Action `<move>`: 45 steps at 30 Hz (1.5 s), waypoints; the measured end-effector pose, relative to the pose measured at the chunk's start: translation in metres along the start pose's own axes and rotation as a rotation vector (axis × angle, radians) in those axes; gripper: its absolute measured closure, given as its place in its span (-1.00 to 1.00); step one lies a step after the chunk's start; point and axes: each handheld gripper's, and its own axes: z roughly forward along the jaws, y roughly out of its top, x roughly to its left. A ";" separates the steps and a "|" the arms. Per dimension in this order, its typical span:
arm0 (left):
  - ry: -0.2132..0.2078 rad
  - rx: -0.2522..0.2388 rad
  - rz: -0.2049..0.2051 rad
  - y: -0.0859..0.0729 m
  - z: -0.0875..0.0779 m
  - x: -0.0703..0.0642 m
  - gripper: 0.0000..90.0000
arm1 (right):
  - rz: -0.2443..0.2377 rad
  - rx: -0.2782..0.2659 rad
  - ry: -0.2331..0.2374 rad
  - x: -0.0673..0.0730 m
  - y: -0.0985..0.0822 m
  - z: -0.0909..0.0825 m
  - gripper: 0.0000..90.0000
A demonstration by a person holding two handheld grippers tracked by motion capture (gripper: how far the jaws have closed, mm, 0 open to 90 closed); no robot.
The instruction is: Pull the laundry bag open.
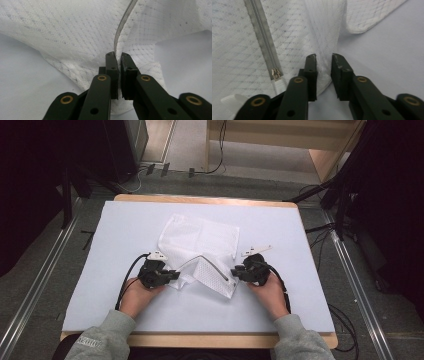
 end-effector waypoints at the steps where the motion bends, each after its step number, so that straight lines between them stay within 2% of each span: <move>1: -0.002 0.006 -0.003 0.001 0.000 0.001 0.96 | -0.009 0.001 -0.013 0.000 0.000 0.000 0.79; 3: -0.024 0.011 -0.028 0.002 0.000 0.003 0.98 | -0.001 0.008 -0.007 0.000 0.000 0.000 0.93; 4: -0.048 0.019 -0.054 0.003 -0.001 0.006 0.98 | 0.002 0.008 0.001 -0.001 0.001 0.000 0.97; 5: -0.048 0.019 -0.054 0.003 -0.001 0.006 0.98 | 0.009 0.010 0.006 -0.001 0.001 0.000 0.99; 6: -0.072 0.027 -0.078 0.003 -0.002 0.009 0.98 | 0.009 0.010 0.006 -0.001 0.001 0.000 0.99; 8: -0.093 0.030 -0.097 0.003 -0.008 0.014 0.99 | 0.024 0.028 0.024 -0.002 0.003 -0.001 1.00; 10: -0.085 0.030 -0.092 0.003 -0.011 0.014 0.99 | 0.037 0.034 0.037 -0.002 0.003 -0.003 1.00; 11: -0.092 0.036 -0.090 0.003 -0.017 0.015 0.99 | 0.040 0.023 0.062 -0.002 0.003 -0.008 1.00; 14: -0.092 0.036 -0.084 0.001 -0.029 0.016 0.99 | 0.042 0.007 0.084 0.001 0.000 -0.017 1.00; 19: -0.108 0.041 -0.063 -0.008 -0.050 0.008 0.98 | 0.042 0.001 0.111 0.008 -0.007 -0.029 1.00; 26: -0.136 0.092 -0.062 -0.026 -0.055 -0.003 0.98 | 0.027 0.029 0.126 0.019 -0.019 -0.040 1.00; 27: -0.152 0.100 -0.064 -0.029 -0.054 -0.007 0.97 | 0.023 0.037 0.125 0.019 -0.024 -0.042 1.00; 32: -0.152 0.093 -0.062 -0.033 -0.057 -0.010 0.90 | 0.038 0.035 0.135 0.018 -0.030 -0.046 1.00; 36: -0.158 0.071 -0.071 -0.036 -0.063 -0.009 0.78 | 0.030 -0.017 0.120 0.014 -0.025 -0.045 0.75; 37: -0.158 0.071 -0.071 -0.036 -0.063 -0.009 0.72 | 0.030 -0.017 0.120 0.014 -0.025 -0.045 0.75; 40: -0.156 0.034 -0.092 -0.037 -0.069 -0.006 0.59 | 0.032 -0.033 0.117 0.011 -0.020 -0.037 0.51; 44: -0.159 0.000 -0.097 -0.037 -0.076 -0.003 0.48 | 0.021 -0.041 0.082 0.009 -0.015 -0.029 0.43; 45: -0.159 0.000 -0.097 -0.037 -0.076 -0.003 0.46 | 0.032 -0.040 0.079 0.007 -0.014 -0.028 0.42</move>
